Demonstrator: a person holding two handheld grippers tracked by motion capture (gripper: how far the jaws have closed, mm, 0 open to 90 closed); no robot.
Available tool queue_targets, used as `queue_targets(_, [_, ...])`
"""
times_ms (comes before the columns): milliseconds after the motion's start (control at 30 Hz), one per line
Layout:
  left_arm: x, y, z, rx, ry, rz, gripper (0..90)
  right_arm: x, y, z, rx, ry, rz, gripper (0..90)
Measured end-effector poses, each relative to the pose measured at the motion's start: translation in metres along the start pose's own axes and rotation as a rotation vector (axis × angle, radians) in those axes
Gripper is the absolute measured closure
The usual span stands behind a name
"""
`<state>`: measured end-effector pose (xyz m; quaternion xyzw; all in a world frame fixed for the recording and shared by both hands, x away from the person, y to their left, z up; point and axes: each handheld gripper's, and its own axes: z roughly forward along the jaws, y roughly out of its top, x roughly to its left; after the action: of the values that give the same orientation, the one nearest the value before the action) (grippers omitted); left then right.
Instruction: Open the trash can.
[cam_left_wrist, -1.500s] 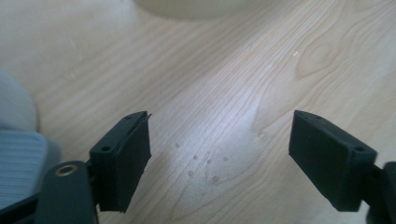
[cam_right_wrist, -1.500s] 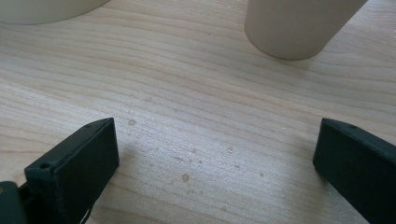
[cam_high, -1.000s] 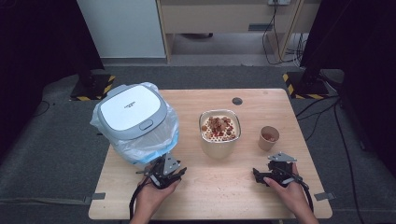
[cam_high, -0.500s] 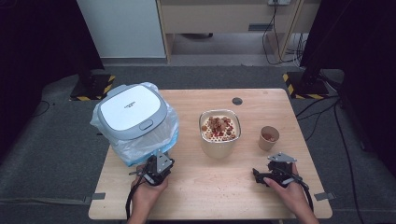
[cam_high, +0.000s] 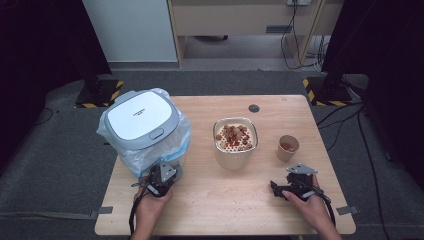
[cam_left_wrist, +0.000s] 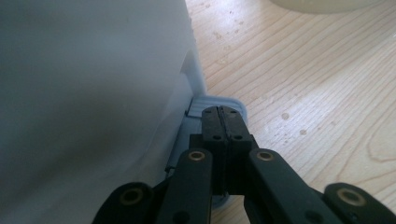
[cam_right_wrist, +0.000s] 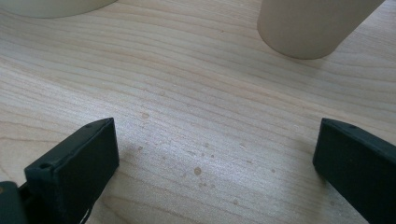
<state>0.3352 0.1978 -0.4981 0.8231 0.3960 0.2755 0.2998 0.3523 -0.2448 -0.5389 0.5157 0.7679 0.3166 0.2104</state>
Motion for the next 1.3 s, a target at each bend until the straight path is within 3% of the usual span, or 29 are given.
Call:
queue_targets(167, [-0.002,-0.001,0.003,0.004,0.004,0.003,89.1,0.0,0.0,0.0,0.0,-0.001,-0.001,0.7])
queue_targets(500, [-0.002,-0.004,0.005,0.014,0.002,-0.063,89.4,0.0,0.0,0.0,-0.001,-0.001,-0.001,0.7])
queue_targets(967, [-0.006,-0.009,0.014,0.055,0.003,-0.085,89.5,0.0,0.0,0.0,-0.001,0.0,-0.001,0.7])
queue_targets(1300, [-0.006,-0.01,0.015,0.056,0.011,-0.085,89.6,0.0,0.0,0.0,-0.001,0.0,-0.001,0.7])
